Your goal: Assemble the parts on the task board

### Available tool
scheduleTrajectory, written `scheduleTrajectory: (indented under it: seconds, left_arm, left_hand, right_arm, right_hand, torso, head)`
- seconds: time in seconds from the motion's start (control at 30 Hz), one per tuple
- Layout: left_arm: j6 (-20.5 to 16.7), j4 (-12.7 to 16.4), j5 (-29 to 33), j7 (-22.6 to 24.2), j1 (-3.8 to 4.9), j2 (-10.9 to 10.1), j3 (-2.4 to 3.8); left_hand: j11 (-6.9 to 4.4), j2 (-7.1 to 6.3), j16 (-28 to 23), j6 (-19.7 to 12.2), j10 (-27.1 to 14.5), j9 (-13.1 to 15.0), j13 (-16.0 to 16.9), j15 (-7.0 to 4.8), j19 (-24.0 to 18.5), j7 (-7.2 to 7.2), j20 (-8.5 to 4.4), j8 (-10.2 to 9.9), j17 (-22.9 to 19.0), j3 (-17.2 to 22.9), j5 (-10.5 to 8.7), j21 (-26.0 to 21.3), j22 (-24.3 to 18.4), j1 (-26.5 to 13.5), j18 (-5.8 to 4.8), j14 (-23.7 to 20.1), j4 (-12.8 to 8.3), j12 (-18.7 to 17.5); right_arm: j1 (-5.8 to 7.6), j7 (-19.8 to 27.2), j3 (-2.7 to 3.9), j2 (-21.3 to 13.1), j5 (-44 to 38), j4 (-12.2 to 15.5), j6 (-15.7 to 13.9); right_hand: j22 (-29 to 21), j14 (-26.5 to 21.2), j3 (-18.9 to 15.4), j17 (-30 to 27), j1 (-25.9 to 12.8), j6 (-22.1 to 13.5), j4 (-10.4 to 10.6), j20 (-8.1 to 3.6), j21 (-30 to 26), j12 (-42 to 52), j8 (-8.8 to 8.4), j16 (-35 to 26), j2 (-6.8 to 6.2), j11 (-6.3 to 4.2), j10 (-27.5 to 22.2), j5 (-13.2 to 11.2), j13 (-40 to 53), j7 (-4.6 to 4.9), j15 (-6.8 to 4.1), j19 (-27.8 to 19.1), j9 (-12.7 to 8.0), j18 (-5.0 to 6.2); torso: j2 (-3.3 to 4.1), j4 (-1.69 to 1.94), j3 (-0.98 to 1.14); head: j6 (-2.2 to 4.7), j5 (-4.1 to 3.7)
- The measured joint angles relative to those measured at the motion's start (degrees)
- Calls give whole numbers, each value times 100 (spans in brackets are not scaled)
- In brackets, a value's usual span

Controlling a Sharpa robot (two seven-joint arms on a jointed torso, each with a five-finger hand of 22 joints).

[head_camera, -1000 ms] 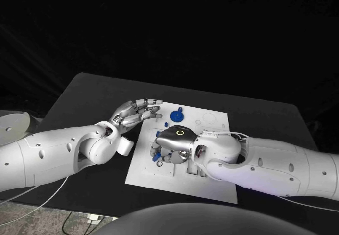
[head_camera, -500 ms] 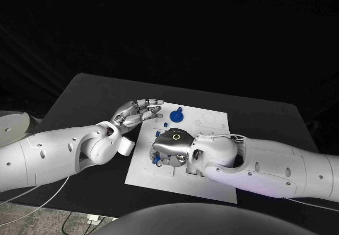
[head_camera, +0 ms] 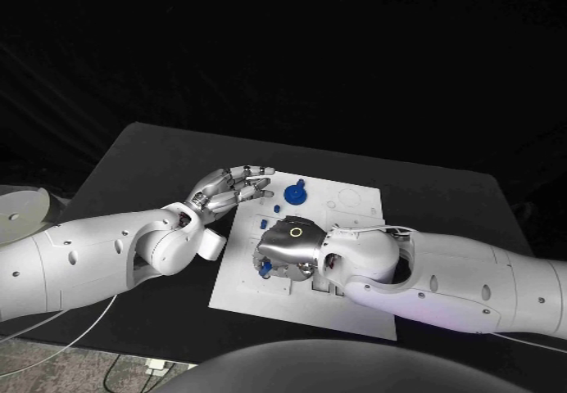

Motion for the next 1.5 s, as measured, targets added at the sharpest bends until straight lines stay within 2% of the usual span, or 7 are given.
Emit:
scheduleTrajectory:
  seconds: [0.3,0.93,1.07,1.17,1.27,1.4,1.5]
  left_arm:
    - [11,-9,2,-15,0,7,0]
    - [35,-32,5,-42,0,24,0]
    - [40,-36,5,-48,0,25,0]
    - [44,-40,5,-52,-1,28,0]
    - [47,-41,5,-56,-1,33,0]
    - [53,-46,6,-63,-1,37,0]
    - [58,-55,6,-69,-1,38,0]
  left_hand:
    - [0,23,0,0,0,0,0,0,0,0,0,0,0,0,0,0,0,23,0,0,0,0]
    - [0,23,0,0,0,1,-1,0,0,0,0,0,0,0,0,0,-5,23,0,0,0,0]
    - [0,23,0,0,0,2,-1,0,0,0,0,0,0,0,0,0,-5,23,0,0,0,0]
    - [0,23,0,0,0,2,-1,0,0,0,0,0,0,0,0,0,-5,23,0,0,0,0]
    - [20,23,0,0,-20,-3,-1,0,0,0,0,0,0,16,0,0,-5,23,0,0,16,0]
    - [21,23,0,0,-21,-3,-1,0,0,0,0,0,0,16,0,0,-5,23,0,0,16,0]
    - [21,23,0,0,-21,-3,-1,0,0,0,0,0,0,16,0,0,-5,23,0,0,16,0]
  right_arm:
    - [-5,-9,-1,-24,-40,14,95]
    - [-8,-62,3,-2,-29,-1,312]
    - [-8,-74,4,23,-22,-16,344]
    - [-10,-78,1,43,2,-46,355]
    - [-18,-78,-3,53,46,-67,351]
    - [-28,-76,-3,54,115,-95,309]
    - [-32,-70,-3,41,162,-110,241]
  right_hand:
    - [-1,0,0,-14,0,20,0,0,0,-23,-5,0,0,-50,50,-10,6,20,0,0,0,0]
    - [-2,0,-1,-108,0,20,1,-21,-112,-44,-17,-69,0,-45,78,17,7,20,0,-21,4,0]
    - [-2,-48,-1,-172,0,-16,1,-29,-219,-77,-119,-133,0,-61,102,17,6,53,7,-56,-7,1]
    - [-2,-84,-10,-222,-100,-258,31,-8,-328,-177,-273,-171,-56,-171,105,-16,24,67,42,-116,-71,0]
    - [-3,-125,-33,-255,-299,-723,164,7,-429,-363,-500,-200,-115,-74,-287,-50,-10,52,45,-163,-180,0]
    - [-3,-178,-121,-322,-473,-1589,243,14,-563,-592,-532,-265,-195,34,-881,-207,-22,-150,34,-225,-392,0]
    - [-3,-230,-277,-377,-516,-2009,205,53,-679,-644,-532,-292,-208,90,-1237,-284,-11,-269,86,-279,-513,0]
  torso:
    - [-2,-3,0]
    - [-8,0,1]
    - [-8,0,1]
    - [-8,-3,1]
    - [-8,-3,1]
    - [-6,-3,1]
    - [-6,-3,1]
  head:
    - [0,16]
    - [0,25]
    - [0,25]
    - [0,19]
    - [0,17]
    - [0,17]
    - [0,25]
